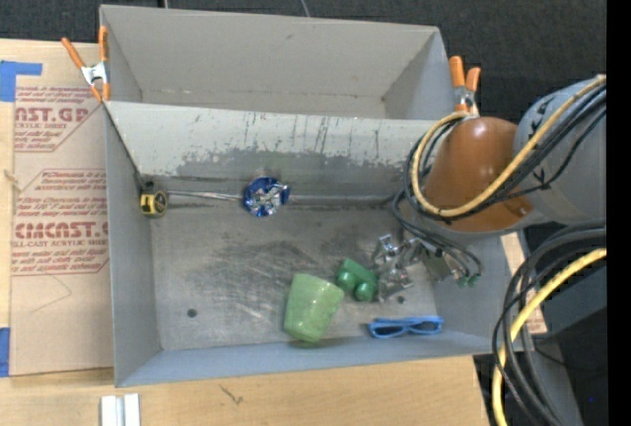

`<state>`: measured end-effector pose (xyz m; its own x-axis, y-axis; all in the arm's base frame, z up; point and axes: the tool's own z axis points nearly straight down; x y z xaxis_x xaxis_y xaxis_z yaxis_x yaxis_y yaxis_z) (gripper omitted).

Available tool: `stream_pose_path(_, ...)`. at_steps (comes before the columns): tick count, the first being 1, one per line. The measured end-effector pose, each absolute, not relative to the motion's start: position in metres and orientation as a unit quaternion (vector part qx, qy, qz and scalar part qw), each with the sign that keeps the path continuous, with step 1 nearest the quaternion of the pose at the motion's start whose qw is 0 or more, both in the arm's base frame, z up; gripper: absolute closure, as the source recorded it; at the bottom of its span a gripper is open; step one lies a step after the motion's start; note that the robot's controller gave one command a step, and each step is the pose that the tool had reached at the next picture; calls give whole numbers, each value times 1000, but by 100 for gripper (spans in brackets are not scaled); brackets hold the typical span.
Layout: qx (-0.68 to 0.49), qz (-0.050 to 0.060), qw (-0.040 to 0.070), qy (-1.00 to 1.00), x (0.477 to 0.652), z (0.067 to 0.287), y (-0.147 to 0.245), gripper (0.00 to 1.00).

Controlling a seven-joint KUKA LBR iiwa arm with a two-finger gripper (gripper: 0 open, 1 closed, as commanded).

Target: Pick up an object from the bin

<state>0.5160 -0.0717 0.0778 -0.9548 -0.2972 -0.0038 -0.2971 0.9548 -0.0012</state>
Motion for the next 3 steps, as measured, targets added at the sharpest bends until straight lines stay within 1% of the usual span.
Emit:
stream_pose_path(1, -150, 0, 0, 989, 515, 77, -72, 0)
stream_pose_path(2, -171, 1, 4, 985, 554, 76, 17, 0)
stream_pose_path(3, -207, -1, 1, 978, 564, 82, -33, 0)
